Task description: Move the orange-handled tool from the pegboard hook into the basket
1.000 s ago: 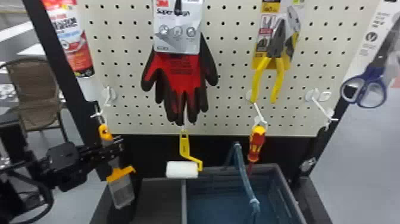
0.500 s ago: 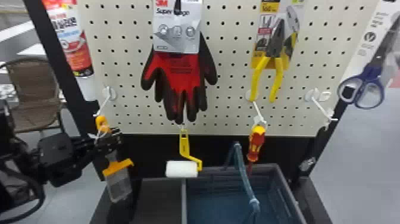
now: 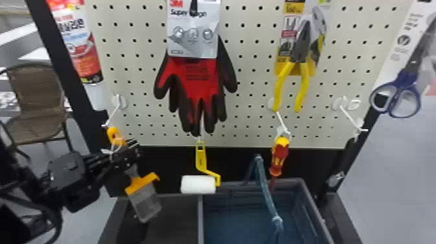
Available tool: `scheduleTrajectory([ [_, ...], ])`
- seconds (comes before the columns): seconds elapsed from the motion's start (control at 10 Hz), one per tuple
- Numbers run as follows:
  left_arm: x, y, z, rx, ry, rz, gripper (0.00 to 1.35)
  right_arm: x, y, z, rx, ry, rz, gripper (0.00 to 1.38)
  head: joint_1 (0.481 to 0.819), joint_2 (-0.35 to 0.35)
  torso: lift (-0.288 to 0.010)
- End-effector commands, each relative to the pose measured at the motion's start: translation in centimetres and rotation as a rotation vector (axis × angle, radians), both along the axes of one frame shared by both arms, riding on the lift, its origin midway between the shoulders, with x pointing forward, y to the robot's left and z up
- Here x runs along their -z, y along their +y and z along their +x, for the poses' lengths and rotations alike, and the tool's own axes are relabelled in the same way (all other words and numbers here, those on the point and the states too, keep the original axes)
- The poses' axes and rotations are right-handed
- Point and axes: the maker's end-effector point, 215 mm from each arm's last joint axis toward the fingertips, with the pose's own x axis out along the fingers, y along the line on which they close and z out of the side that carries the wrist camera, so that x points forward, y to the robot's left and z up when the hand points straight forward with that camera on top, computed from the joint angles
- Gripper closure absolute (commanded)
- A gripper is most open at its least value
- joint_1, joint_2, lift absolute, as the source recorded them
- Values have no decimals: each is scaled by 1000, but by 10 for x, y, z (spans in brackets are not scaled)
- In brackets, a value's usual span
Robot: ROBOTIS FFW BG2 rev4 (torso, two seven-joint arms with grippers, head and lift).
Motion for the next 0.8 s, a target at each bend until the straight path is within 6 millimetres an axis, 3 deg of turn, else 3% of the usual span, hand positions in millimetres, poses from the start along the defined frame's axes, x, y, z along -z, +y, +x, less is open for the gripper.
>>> scheduleTrajectory([
  [0.0,-8,-17,-10,19,-27,-107,1207,1,0,0,-1,5,1,99,549,0,-100],
  [0.2,-18,-31,-19,10,-44,-278,1207,2,1,-1,-1,10,0,99,549,0,-100],
  [0.7,6,-52,-20,-56,-28,-556,1207,4,3,-2,-3,19,10,99,549,0,-100],
])
